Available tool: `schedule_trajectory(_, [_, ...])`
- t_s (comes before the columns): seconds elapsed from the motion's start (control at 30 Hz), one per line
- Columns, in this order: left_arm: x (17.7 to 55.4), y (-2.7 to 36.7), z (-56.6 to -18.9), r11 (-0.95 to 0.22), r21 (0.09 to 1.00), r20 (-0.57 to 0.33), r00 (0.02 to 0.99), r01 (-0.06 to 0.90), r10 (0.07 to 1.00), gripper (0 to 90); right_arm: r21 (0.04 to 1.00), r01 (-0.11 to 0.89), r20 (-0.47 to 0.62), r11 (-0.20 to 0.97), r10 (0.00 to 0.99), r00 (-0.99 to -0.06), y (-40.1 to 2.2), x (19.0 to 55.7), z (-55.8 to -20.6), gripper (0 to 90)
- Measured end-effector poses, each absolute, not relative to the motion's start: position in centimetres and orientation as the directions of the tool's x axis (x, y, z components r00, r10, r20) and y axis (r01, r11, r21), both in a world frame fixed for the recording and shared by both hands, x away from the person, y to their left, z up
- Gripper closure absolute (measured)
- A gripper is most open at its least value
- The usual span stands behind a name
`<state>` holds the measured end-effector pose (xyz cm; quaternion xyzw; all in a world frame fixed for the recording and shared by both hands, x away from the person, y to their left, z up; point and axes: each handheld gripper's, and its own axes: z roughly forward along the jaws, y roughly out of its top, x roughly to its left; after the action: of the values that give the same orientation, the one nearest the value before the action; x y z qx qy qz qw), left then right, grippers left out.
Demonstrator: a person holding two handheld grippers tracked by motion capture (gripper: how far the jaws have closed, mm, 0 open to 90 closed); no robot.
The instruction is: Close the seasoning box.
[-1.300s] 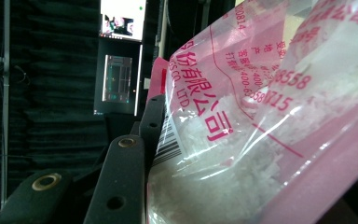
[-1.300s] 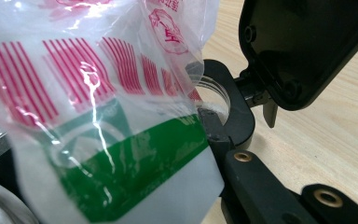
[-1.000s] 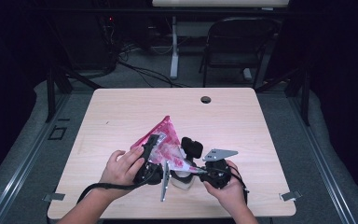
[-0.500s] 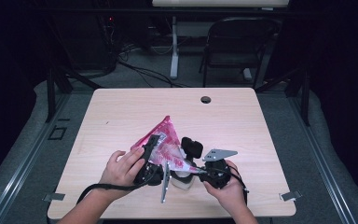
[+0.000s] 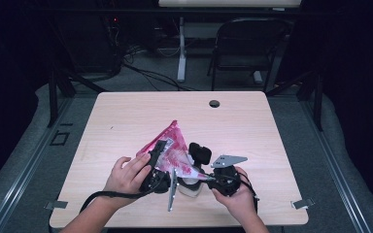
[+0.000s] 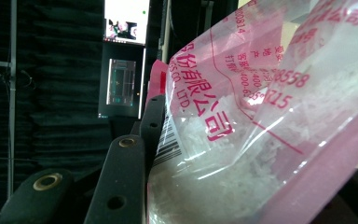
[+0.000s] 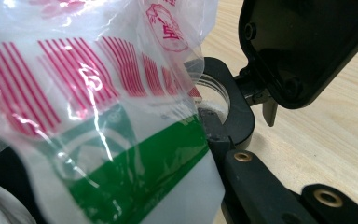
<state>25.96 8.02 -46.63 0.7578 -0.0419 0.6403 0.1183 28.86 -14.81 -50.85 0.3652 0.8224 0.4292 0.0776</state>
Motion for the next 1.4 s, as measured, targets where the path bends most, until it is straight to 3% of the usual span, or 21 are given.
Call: schedule_trajectory(1.4, [26.00,7.77,-46.24,-0.972,0.082,0.983,0.181,-0.221,0.042,65.4,0.760,0.536,0.186,0.367,0.668,-0.721,-14.85,28.91,-50.87,90.0])
